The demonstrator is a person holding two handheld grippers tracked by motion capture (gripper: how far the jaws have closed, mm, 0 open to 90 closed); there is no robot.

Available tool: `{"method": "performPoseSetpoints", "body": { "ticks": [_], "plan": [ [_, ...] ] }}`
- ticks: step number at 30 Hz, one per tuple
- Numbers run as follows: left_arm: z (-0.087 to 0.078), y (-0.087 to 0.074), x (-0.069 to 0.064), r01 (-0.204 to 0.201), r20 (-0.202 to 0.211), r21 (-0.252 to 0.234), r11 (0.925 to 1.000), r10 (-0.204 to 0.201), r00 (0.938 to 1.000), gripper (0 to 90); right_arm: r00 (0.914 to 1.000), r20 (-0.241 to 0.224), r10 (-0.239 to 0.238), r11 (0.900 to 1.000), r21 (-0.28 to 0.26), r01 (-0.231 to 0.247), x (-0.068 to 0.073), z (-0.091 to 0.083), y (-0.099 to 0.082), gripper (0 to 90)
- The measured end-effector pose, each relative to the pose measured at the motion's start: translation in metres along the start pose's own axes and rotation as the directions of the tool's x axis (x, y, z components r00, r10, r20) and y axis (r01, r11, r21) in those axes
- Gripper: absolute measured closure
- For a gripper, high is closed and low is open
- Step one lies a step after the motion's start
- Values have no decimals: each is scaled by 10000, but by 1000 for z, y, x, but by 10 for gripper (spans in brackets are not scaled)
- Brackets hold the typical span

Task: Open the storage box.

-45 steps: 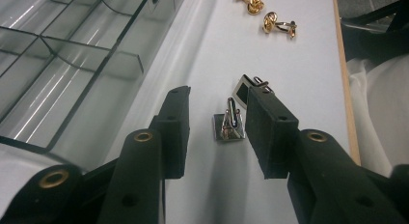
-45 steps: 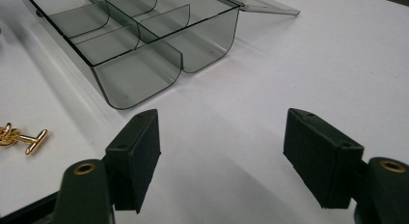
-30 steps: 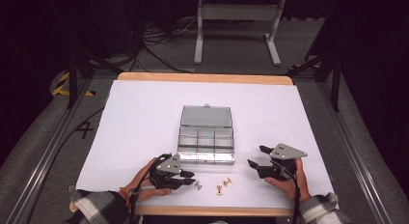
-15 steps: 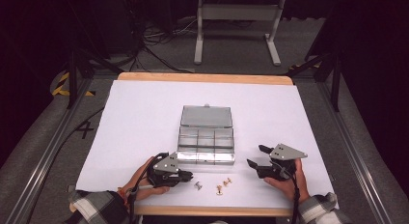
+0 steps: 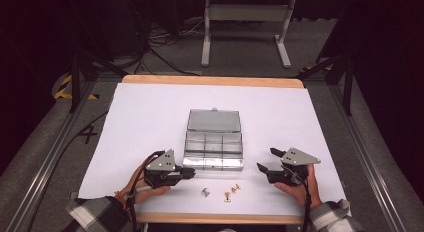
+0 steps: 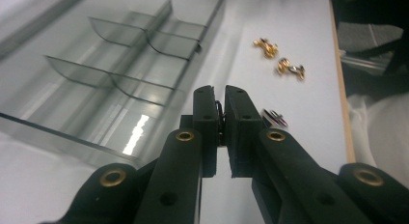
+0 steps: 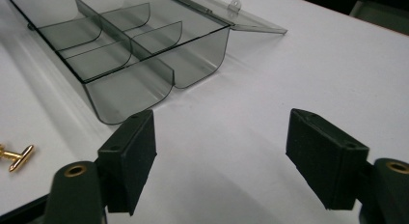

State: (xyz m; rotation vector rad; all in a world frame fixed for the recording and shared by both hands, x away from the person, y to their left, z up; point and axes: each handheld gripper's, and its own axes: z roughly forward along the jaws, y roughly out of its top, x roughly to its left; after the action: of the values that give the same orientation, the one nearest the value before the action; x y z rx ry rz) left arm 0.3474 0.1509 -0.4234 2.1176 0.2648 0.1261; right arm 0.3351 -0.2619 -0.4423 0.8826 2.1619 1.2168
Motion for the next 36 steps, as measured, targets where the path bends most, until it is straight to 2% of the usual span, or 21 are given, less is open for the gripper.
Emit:
{"method": "performPoseSetpoints", "body": {
  "ticks": [4, 12, 17, 28, 32, 36],
  "plan": [
    [-9, 6, 5, -24, -281, -464, 9989, 11, 9996, 846, 9995, 317, 58, 9999, -143, -54, 0, 0, -2, 220],
    [-14, 12, 18, -40, -947, -528, 9986, -10, 9955, 845, 9981, 593, 191, 9995, -267, -175, -1, 1, -2, 159],
    [-18, 16, 25, 61, -1175, -863, 9962, -163, 9929, 845, 9979, 557, 317, 9989, -358, -297, -3, 0, -2, 148],
    [-12, 26, 38, 148, -1289, -1001, 9949, -277, 9913, 846, 9984, 554, 88, 9997, -239, -75, -2, 2, -2, 143],
    [-5, 27, 43, 126, -1363, -815, 9966, -236, 9904, 846, 9985, 550, 68, 9997, -236, -55, -1, 2, -2, 140],
    [-1, 28, 49, 251, -1397, -780, 9966, -359, 9895, 846, 9989, 457, 71, 9997, -231, -60, -1, 2, -2, 136]
  ]
}}
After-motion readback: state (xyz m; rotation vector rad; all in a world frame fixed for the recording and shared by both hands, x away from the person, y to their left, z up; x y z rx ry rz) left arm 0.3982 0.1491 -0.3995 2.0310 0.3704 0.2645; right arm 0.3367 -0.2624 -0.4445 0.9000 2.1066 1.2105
